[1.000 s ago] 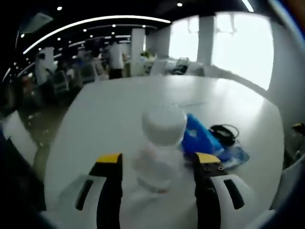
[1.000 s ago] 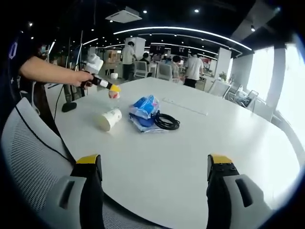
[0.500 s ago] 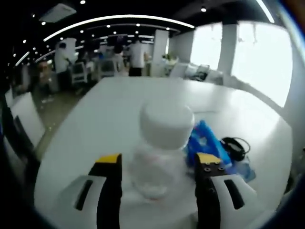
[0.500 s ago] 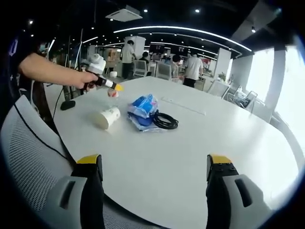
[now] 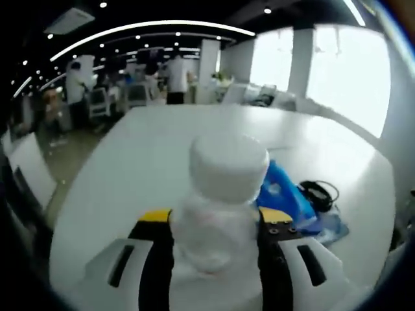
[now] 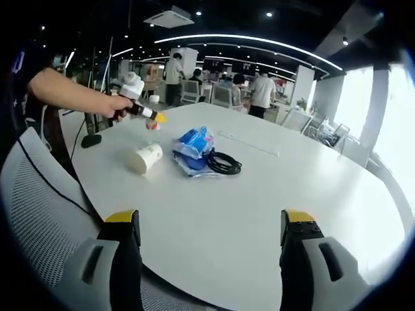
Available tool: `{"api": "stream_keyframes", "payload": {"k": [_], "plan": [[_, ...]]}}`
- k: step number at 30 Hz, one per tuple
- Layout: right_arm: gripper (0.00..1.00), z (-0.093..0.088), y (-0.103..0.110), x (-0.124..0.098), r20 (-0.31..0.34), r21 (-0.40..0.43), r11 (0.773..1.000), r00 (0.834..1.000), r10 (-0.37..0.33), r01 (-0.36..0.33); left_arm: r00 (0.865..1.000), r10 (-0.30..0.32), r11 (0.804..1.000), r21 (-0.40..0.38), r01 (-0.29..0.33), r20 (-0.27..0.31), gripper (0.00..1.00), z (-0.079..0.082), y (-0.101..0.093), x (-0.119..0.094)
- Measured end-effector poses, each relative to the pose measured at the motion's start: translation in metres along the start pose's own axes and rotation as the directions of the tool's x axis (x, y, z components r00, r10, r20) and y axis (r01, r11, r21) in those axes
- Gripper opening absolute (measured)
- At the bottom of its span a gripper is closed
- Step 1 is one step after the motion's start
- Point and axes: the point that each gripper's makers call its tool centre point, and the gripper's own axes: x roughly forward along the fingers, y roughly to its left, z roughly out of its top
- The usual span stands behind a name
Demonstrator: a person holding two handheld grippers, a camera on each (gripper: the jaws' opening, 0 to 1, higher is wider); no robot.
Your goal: Arrange the tabletop items into an orderly group along one side of the table until the central work area is clear of visible clutter.
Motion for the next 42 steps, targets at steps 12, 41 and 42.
{"api": "stream_keyframes", "payload": {"k": [12,41,42], "plan": [[0.89,0.000,0.002,0.000,-0.003,-0.004,1.000,1.000,0.009,-0.009,0.975,-0.210,0.968,0.121,0.218,-0.078,0.46,0.000,-0.005,0.003],[0.89,-0.001,0.000,0.001,-0.005,-0.001,1.000,1.000,-0.001,0.001,0.910,-0.354,0.897,0.199,0.396,-0.214,0.47,0.001,0.004,0.012],[0.89,-0.001,0.000,0.001,-0.006,-0.001,1.000,1.000,-0.002,0.002,0.910,-0.356,0.896,0.197,0.397,-0.214,0.47,0.001,0.003,0.012]]}}
